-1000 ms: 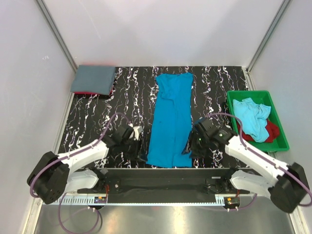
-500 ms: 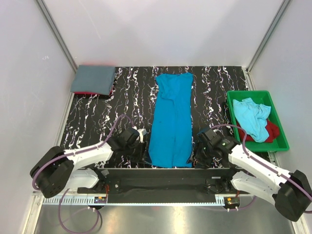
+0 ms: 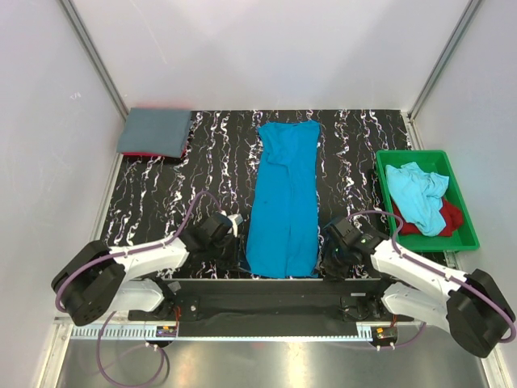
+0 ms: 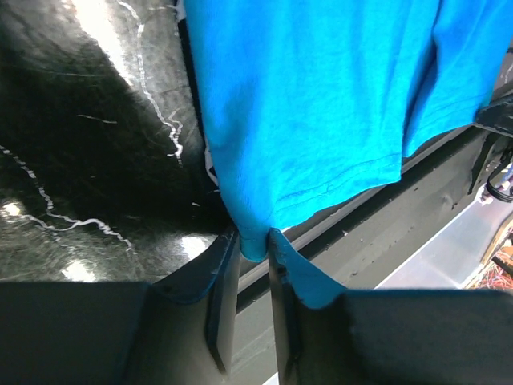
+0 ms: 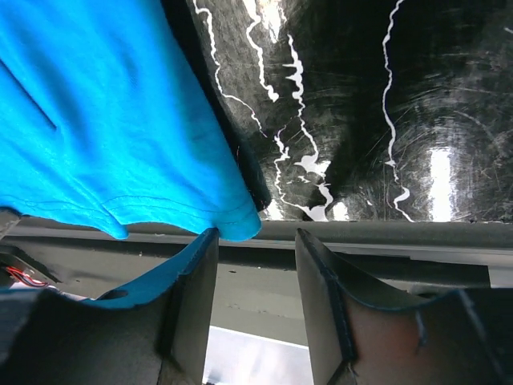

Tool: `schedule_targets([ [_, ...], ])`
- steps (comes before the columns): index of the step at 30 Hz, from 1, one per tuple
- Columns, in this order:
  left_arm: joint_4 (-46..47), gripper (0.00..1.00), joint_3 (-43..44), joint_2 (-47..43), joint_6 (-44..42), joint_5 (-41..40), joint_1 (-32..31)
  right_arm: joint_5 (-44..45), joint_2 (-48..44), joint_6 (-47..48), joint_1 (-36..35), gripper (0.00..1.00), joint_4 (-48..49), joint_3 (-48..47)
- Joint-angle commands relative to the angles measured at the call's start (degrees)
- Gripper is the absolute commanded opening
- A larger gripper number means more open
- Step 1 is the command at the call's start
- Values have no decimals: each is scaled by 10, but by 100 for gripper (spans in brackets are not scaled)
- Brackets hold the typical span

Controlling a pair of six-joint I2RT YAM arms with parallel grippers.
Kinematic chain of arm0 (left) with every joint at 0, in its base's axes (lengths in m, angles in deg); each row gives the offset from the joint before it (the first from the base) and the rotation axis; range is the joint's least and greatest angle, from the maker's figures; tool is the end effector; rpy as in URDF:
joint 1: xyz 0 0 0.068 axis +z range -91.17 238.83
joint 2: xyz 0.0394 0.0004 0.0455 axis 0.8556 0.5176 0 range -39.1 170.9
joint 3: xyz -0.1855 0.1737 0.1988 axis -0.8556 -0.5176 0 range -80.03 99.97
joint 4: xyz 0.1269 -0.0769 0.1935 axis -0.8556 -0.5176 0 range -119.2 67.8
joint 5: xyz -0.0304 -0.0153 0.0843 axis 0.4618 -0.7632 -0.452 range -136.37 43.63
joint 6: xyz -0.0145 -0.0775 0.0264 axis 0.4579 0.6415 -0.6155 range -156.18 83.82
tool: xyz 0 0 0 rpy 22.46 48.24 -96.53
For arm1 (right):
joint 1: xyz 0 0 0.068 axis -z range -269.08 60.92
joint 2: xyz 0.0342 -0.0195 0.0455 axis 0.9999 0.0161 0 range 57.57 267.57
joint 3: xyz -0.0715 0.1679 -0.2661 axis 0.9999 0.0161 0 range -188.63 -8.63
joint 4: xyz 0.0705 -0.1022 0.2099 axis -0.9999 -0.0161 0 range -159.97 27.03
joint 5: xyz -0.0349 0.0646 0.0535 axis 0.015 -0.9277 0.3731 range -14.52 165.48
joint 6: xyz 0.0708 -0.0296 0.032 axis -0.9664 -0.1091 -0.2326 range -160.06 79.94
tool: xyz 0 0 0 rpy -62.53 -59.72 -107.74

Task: Fold and stack the t-shirts
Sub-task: Fold the tshirt

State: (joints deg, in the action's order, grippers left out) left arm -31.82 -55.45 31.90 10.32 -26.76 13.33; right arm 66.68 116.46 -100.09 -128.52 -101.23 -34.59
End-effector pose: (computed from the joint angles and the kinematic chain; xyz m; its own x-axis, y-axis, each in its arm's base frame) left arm 0.1202 -0.1571 0.1710 -0.9828 0.0253 -0.1827 0.1313 0.7915 -0.5969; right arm 0.0906 0.0890 0.1729 -0.9420 0.3336 -0.0355 0.3007 0.8865 0.3516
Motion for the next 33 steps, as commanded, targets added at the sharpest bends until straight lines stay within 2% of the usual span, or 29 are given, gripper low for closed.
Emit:
schedule_targets([
  [1,27,24,-3,-10,17,-7,-8,15,-17,-8,-4,50,22,1],
  [2,27,24,-2,-10,18,-7,-9,19,-17,-8,-4,49,23,0],
  [3,26,30,-3,-12,20,-8,-10,22,-14,-6,-4,49,24,-1],
  [5,17,36,-2,-16,24,-18,-10,26,0,-2,-4,49,28,-5],
  [11,-7,43,8,-21,18,-29,-9,19,27,4,-4,39,34,-11],
  [14,-22,44,15,-21,14,-40,-9,21,16,2,-4,28,35,-7],
  [15,-25,44,17,-22,13,-42,-9,21,12,2,-3,15,35,-5],
  [17,-32,45,23,-22,11,-44,-9,21,1,2,-4,0,34,-4],
  [25,-38,49,30,-24,11,-41,-9,23,-14,9,-3,0,-8,-20],
  [33,-12,27,20,-8,18,-33,-10,23,-19,11,-3,0,-9,-22],
])
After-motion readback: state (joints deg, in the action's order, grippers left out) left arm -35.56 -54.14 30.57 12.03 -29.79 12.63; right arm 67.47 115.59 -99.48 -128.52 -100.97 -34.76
